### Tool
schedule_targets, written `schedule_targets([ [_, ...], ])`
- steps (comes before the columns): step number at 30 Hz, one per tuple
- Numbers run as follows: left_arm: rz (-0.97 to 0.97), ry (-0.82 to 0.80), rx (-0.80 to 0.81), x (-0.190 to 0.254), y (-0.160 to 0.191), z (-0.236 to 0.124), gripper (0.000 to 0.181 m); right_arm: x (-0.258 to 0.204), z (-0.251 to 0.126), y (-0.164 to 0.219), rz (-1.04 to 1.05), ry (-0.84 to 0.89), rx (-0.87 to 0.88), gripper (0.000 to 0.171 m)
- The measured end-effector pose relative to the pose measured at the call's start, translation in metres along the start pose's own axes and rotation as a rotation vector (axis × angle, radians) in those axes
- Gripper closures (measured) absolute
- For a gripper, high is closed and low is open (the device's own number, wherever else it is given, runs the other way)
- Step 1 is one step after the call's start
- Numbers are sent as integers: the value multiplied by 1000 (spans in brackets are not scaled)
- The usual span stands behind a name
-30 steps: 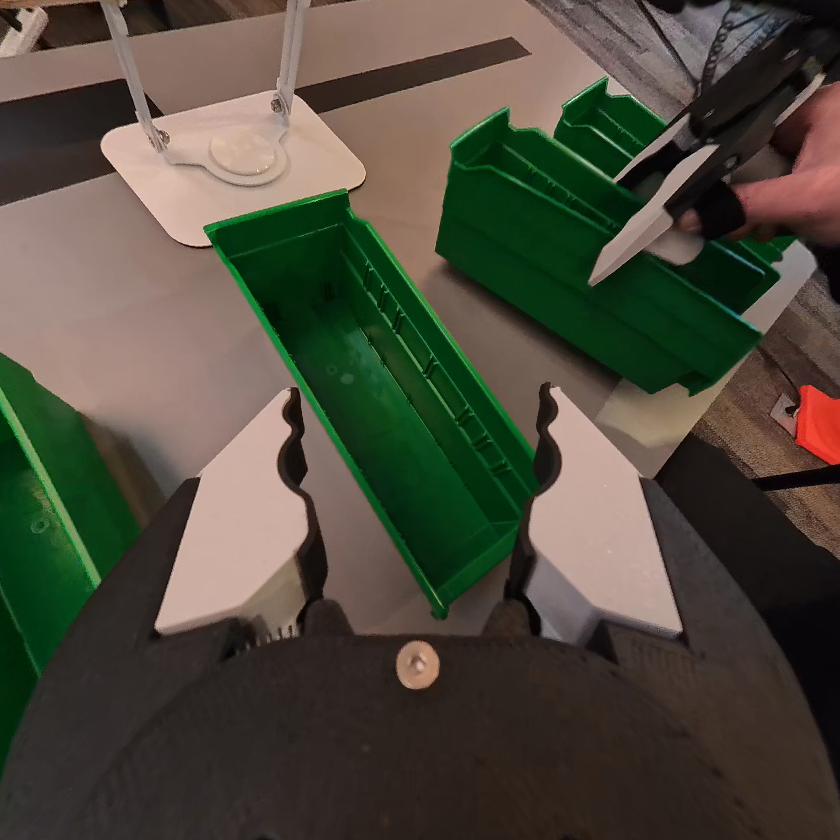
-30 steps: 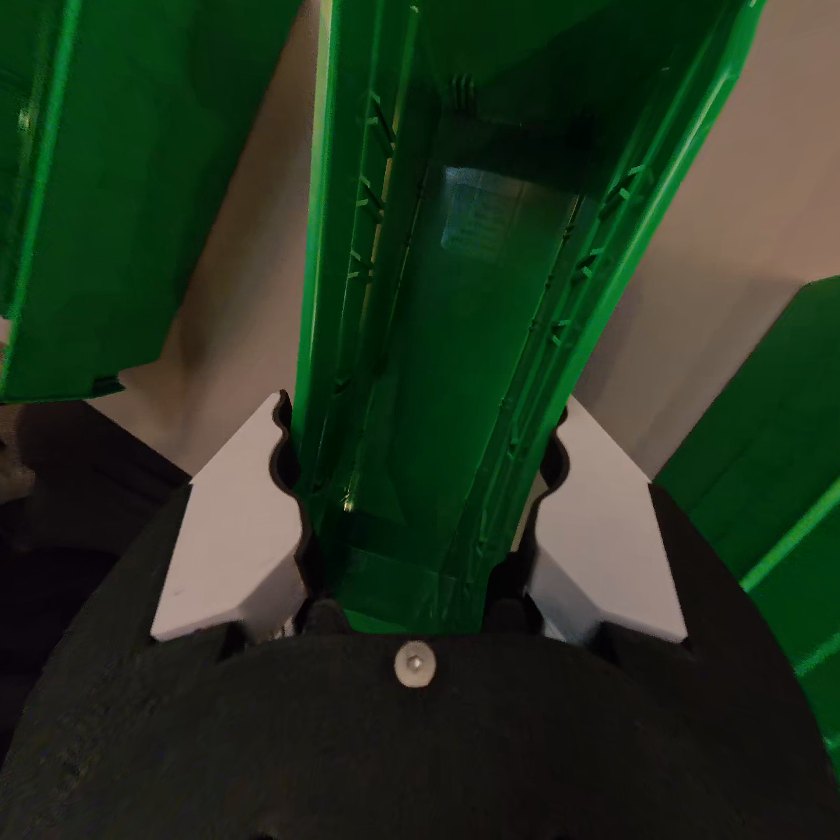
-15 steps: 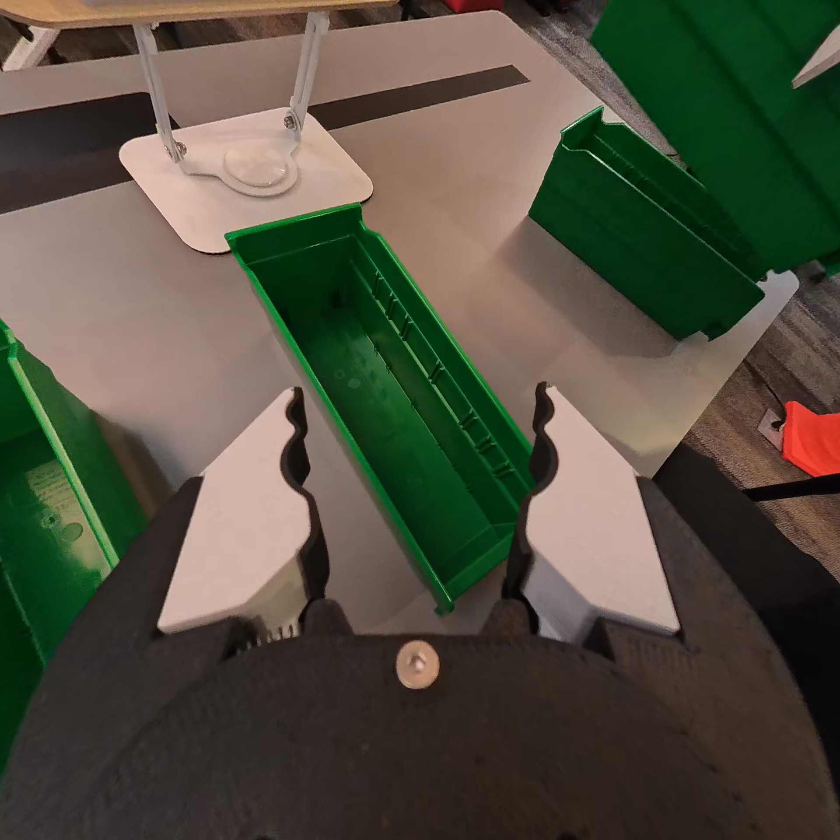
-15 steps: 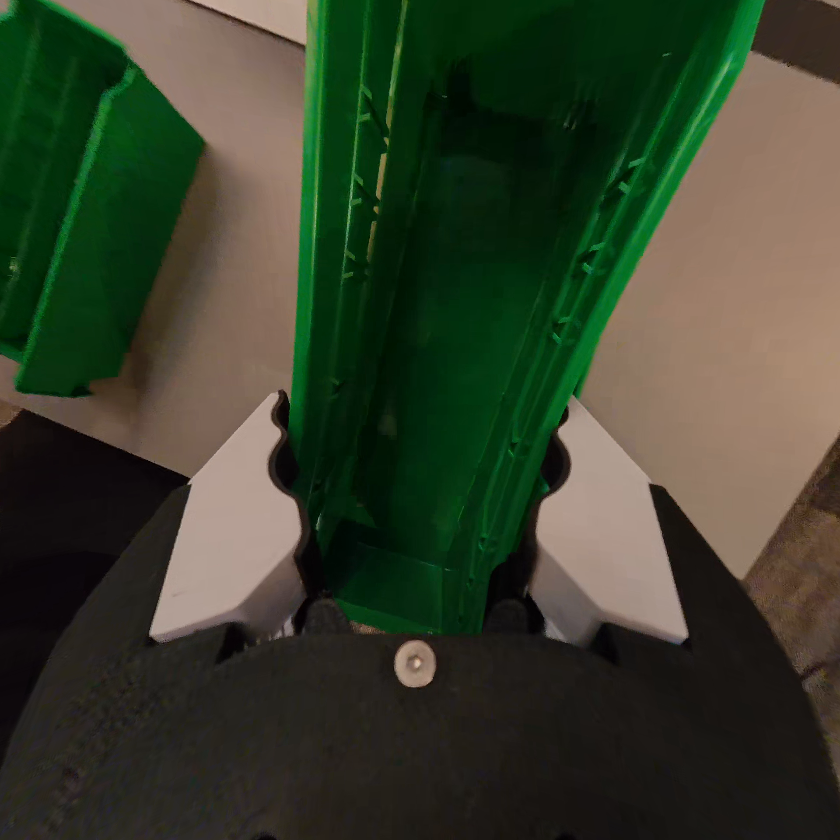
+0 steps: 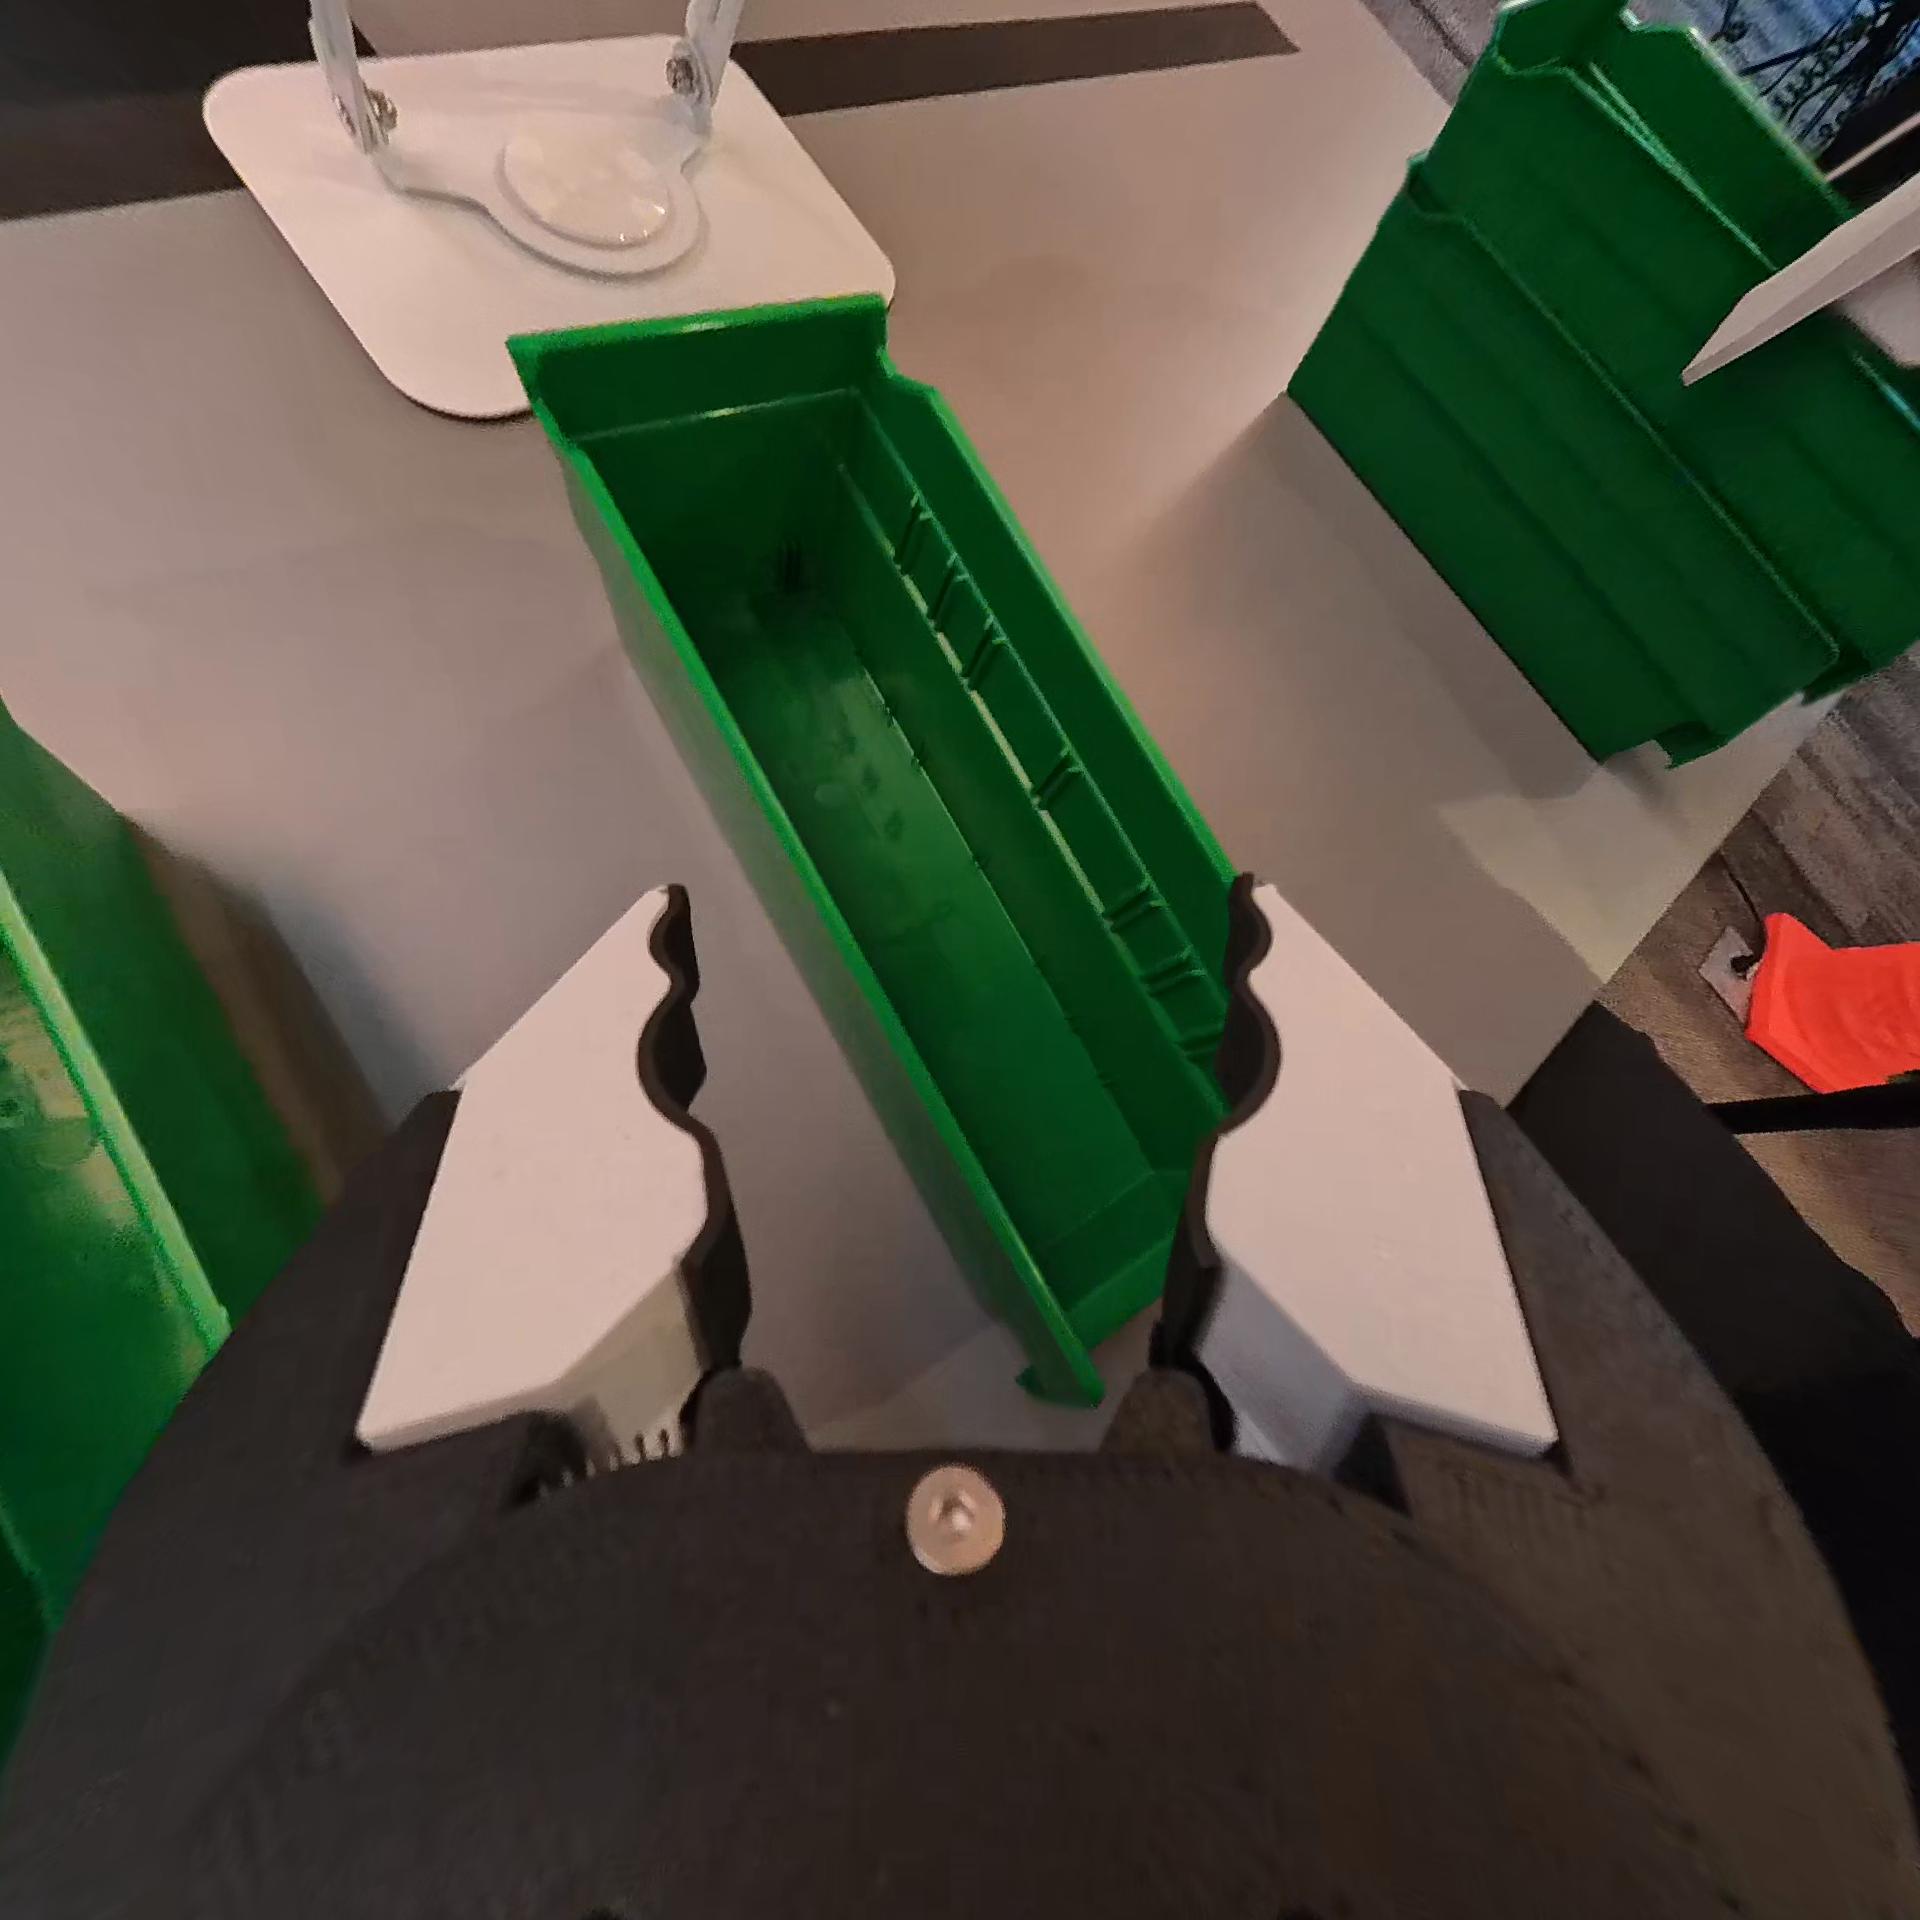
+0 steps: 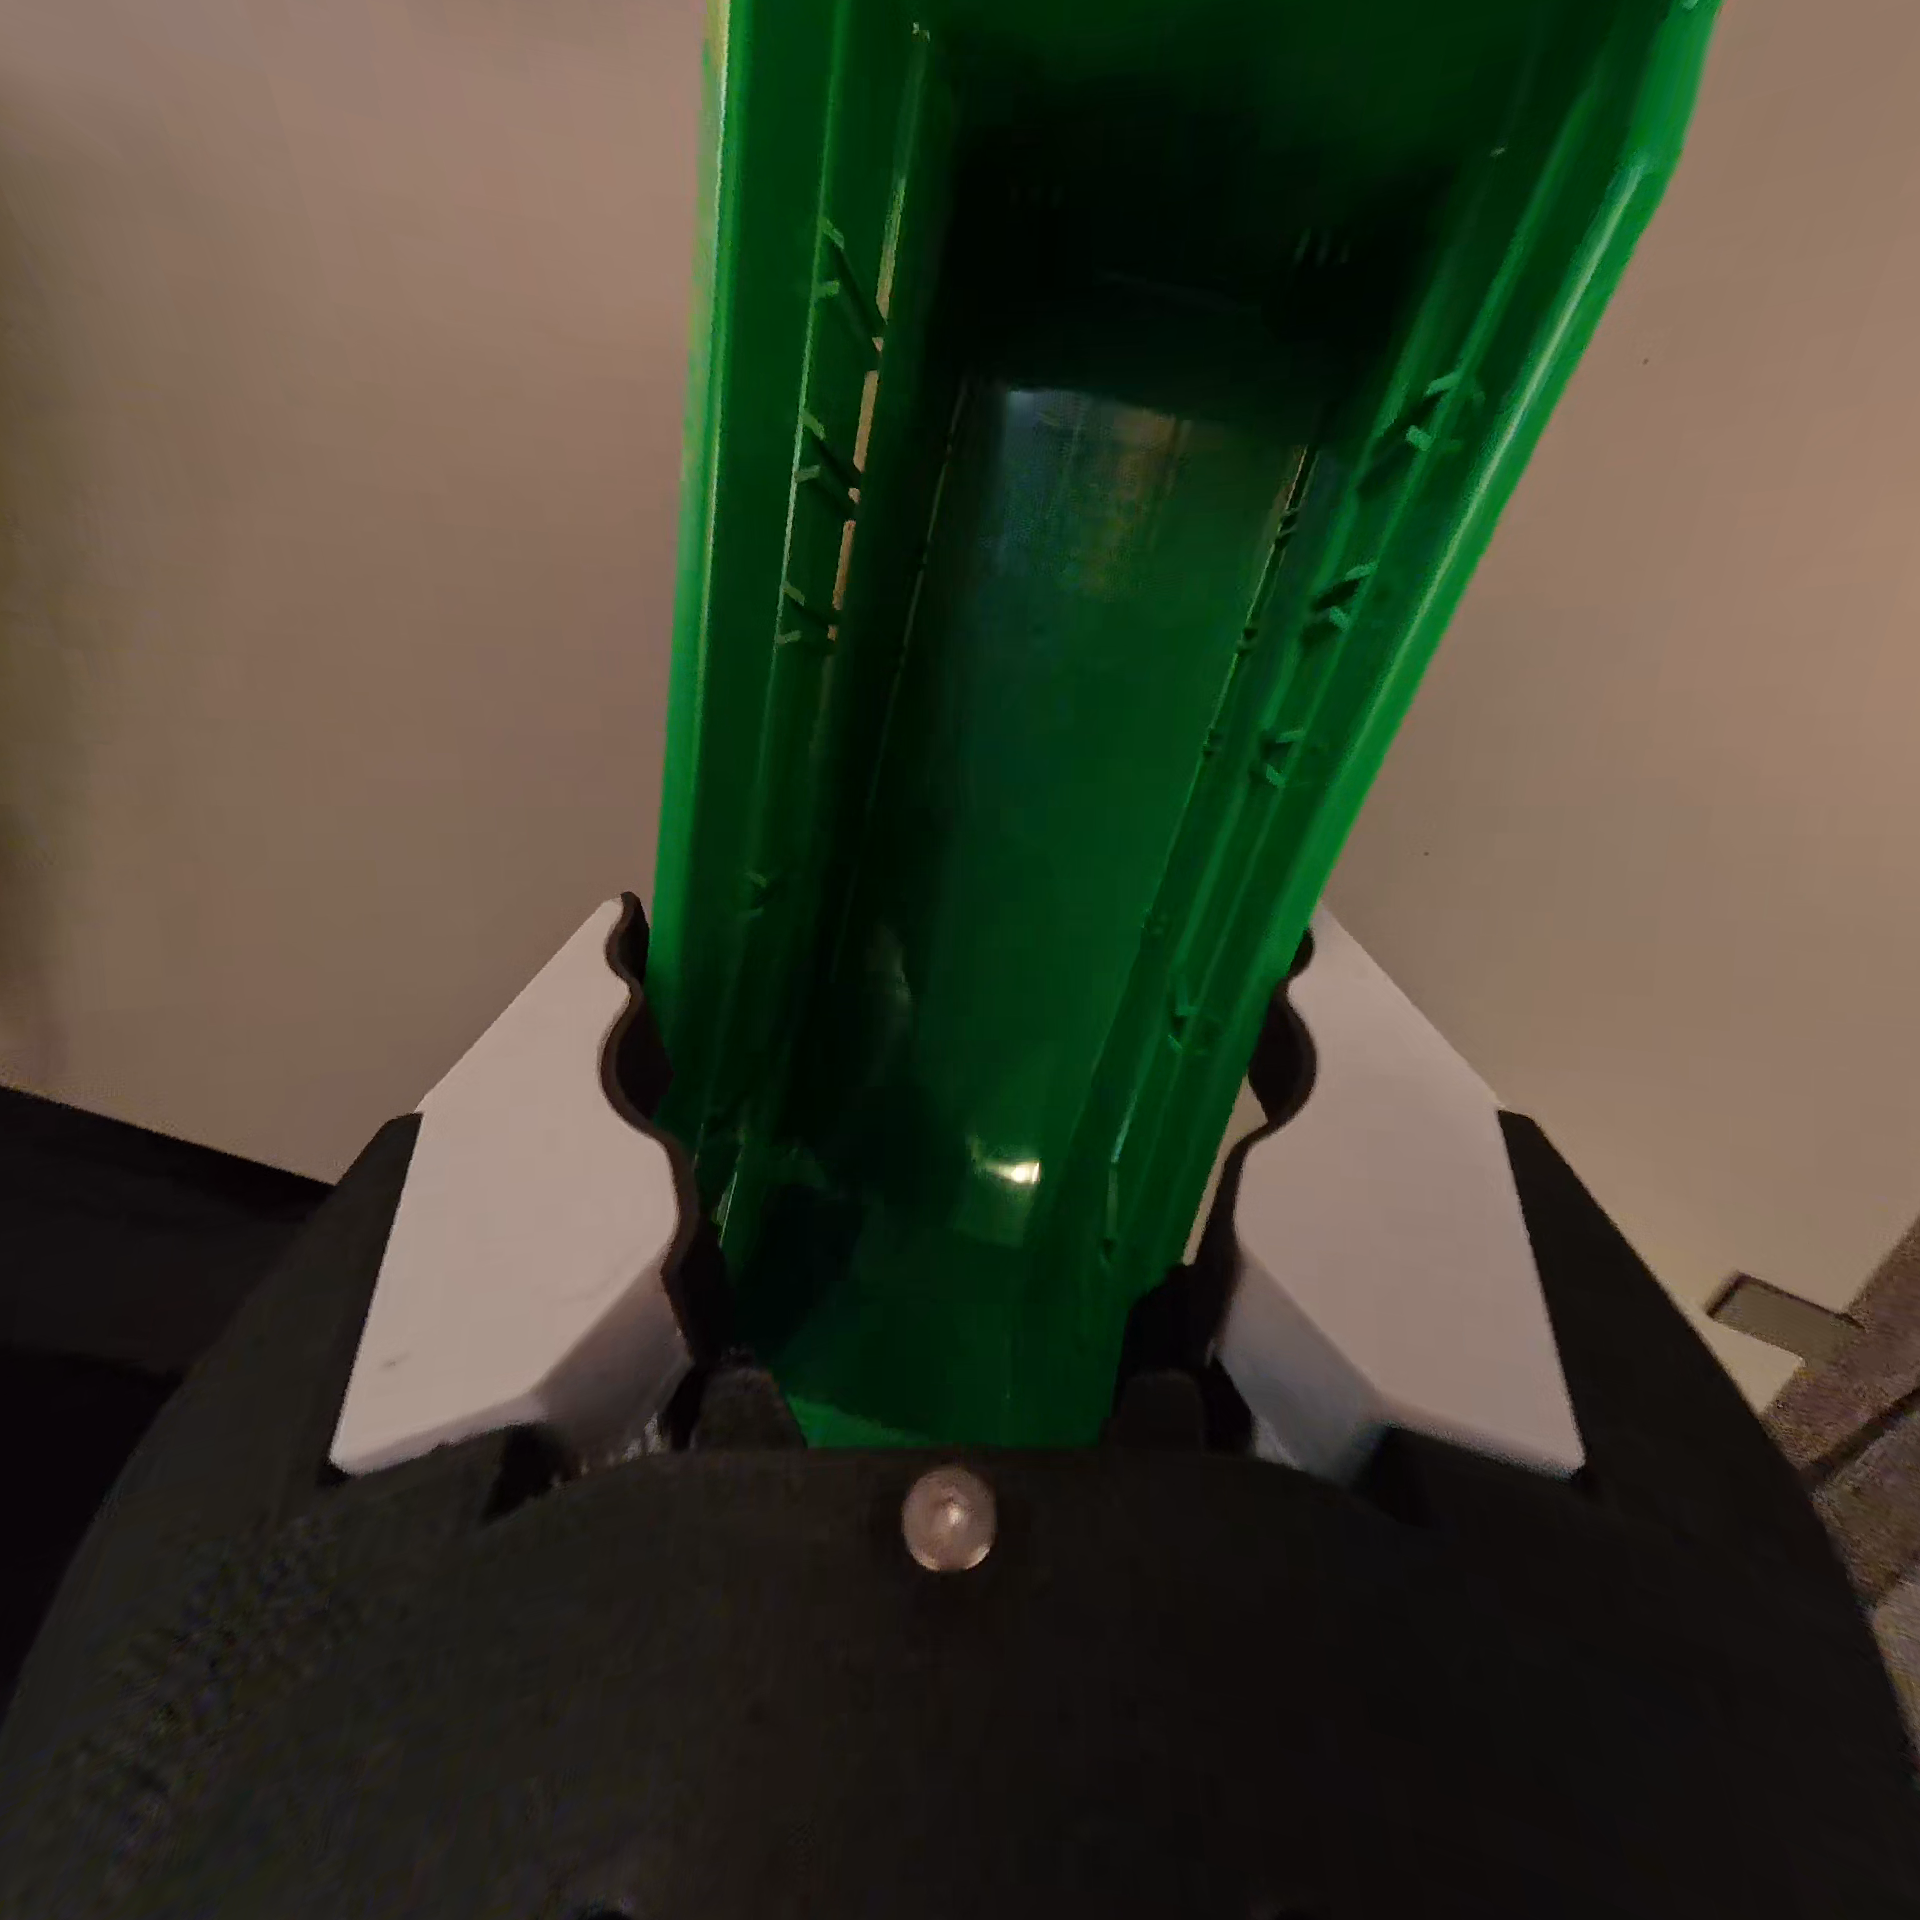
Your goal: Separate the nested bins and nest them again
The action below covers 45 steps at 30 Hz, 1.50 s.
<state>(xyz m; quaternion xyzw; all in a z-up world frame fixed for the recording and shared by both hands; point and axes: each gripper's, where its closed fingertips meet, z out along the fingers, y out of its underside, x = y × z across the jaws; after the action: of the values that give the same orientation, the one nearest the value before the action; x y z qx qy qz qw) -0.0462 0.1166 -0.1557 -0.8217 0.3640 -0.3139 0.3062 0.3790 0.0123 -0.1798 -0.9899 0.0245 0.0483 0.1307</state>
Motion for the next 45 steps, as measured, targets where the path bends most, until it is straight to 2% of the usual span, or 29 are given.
schedule_targets([
  [5,-44,24,-40,-6,16,12,80,5,19,3,16,-17,4,45],
  [8,-77,61,-55,-5,23,19,80,8,23,8,-4,-8,-39,30],
  [9,-86,76,-62,-3,26,22,80,11,23,8,-9,8,-46,20],
  [12,-113,112,-72,3,31,27,81,18,8,0,-19,63,10,15],
  [14,-112,143,-67,12,31,30,89,16,-10,-10,-21,96,76,16],
  [17,-73,112,-82,19,31,38,86,-25,-36,-28,-104,53,183,25],
  [20,-82,159,-83,37,30,45,85,-91,-37,-33,-212,-52,200,28],
  [25,-82,263,-76,84,29,61,75,-207,6,-26,-345,-273,117,23],
  [29,-55,415,-125,126,41,70,79,-256,47,-23,-395,-313,50,15],
  [33,-4,446,-198,129,52,65,96,-279,64,-28,-416,-280,37,15],
  [37,-3,364,-183,101,42,51,99,-294,80,-24,-456,-209,-22,15],
  [42,-19,305,-138,77,30,37,100,-289,100,-23,-464,-39,-86,15],
  [45,-22,292,-123,71,27,32,100,-287,98,-27,-457,-43,-94,32],
])
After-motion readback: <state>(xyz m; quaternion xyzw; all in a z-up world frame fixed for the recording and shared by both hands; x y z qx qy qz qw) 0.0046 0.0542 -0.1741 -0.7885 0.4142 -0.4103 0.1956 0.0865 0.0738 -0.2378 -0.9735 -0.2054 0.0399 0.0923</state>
